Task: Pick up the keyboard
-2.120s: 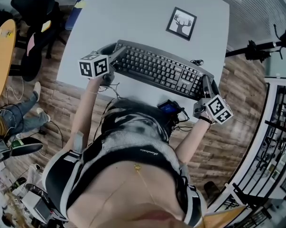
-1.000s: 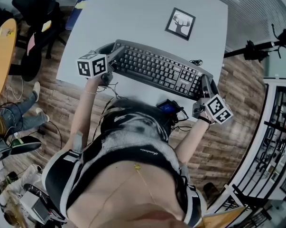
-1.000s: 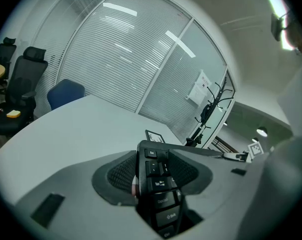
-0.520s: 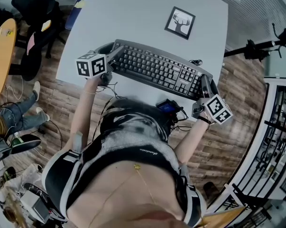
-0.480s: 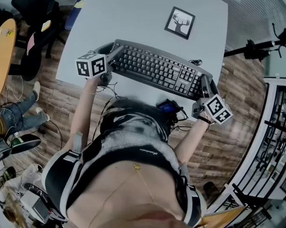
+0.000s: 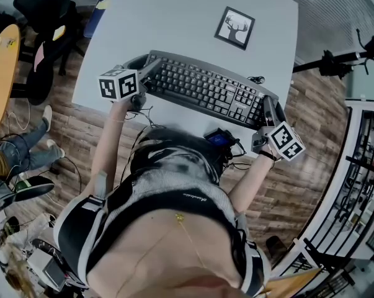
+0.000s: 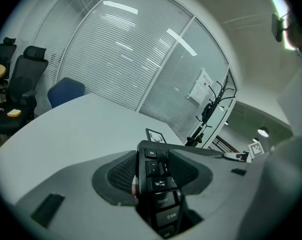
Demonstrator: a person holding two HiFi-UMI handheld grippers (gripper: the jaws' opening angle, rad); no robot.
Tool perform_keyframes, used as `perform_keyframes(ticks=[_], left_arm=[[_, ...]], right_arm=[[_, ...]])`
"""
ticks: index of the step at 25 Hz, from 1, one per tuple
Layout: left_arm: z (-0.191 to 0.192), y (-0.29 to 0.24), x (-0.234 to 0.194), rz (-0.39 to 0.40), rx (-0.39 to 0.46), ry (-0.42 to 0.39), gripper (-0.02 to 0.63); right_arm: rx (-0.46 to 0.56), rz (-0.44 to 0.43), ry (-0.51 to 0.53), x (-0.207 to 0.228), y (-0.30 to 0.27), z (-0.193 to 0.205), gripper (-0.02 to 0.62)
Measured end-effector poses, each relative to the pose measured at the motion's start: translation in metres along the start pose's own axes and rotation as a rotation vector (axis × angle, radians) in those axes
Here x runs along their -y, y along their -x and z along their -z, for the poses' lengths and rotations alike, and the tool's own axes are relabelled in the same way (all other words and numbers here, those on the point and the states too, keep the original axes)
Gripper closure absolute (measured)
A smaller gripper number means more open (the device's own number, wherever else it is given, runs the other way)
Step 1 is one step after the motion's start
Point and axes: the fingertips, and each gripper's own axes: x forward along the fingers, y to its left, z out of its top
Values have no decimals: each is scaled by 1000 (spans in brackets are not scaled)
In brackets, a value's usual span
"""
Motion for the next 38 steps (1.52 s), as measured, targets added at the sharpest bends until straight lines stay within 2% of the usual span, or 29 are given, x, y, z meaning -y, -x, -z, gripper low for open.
perform_keyframes(ticks=[38], left_arm=[[1, -3, -1, -6, -16, -3, 417]], right_arm=[[-22, 7, -9, 2, 0, 2, 387]])
